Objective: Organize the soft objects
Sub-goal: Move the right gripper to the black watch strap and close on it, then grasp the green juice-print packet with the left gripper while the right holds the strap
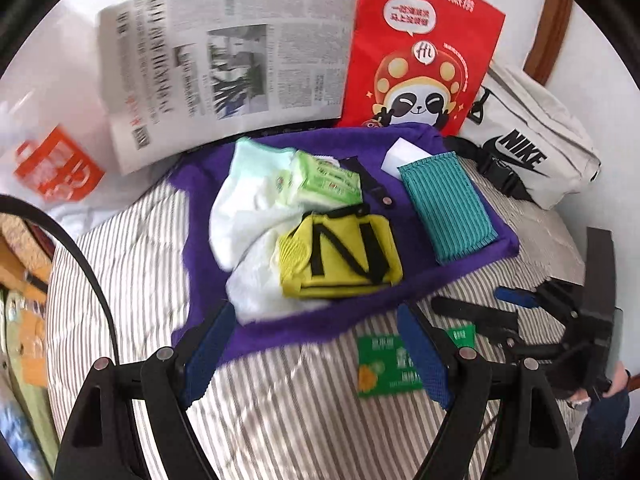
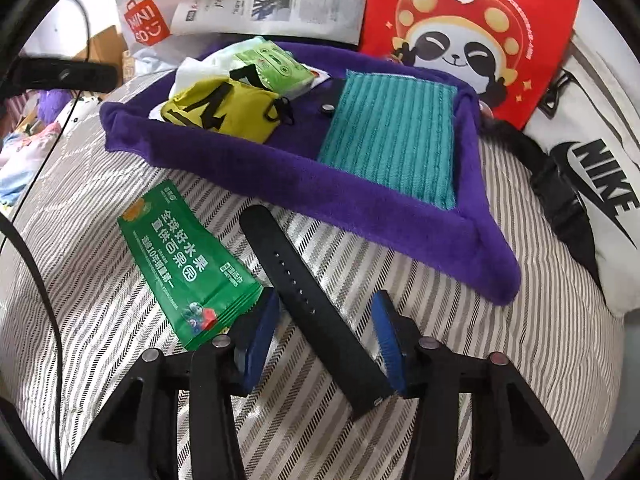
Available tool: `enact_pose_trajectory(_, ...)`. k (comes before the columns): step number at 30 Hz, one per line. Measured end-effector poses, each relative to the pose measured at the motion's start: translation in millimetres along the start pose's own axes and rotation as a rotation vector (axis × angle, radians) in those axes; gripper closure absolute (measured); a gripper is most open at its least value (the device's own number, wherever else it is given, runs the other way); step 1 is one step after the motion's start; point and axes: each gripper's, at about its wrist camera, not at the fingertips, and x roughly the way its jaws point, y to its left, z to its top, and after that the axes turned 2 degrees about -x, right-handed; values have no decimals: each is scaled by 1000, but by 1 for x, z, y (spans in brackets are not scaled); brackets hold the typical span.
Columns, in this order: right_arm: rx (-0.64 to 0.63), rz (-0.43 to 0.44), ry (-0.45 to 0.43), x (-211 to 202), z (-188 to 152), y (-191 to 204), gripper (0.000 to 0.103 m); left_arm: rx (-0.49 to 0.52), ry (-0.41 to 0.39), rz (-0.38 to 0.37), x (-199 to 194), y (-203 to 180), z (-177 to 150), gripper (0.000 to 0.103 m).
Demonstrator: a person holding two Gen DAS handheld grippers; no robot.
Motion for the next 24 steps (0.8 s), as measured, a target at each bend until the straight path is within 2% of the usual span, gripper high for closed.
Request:
enact_pose_trajectory(1,8,9,-4,1,0,-2,60,-17,3,-17,-3,2,-7,21)
enact_pose_trajectory(2,36,17,-9,1,-1,-5,71,-25,5,-32,-4,3,-13,21)
enact_pose_trajectory(4,82,-8,-13,0,-3,-11,74,-38,6,-48,-5,6,-24,21)
enact_pose_trajectory(7,150,10,18,-4,-9,-16,79,-49,7,-90,-2,8,-38,21)
enact_pose_trajectory(11,165,65,48,-10,-16,-6,80,-47,22,-98,-1,10,-51,21)
enact_pose_trajectory(14,141,61,62,-12,-17,3,74,-49,17,-108,-5,11,-56,21)
enact_pose_trajectory(17,158,72,57,-8,-10,3,73,-48,23,-117,-5,11,-60,21)
enact_pose_trajectory(19,158,55,52,-4,-5,3,82,-36,27,-113,-5,9,-64,21)
enact_pose_trajectory(22,102,-16,54,-3,-2,12,83,-29,32,-111,-5,8,-68,21)
enact_pose_trajectory(24,119,-22,53,-4,-4,12,83,-32,33,-116,-5,9,-71,21)
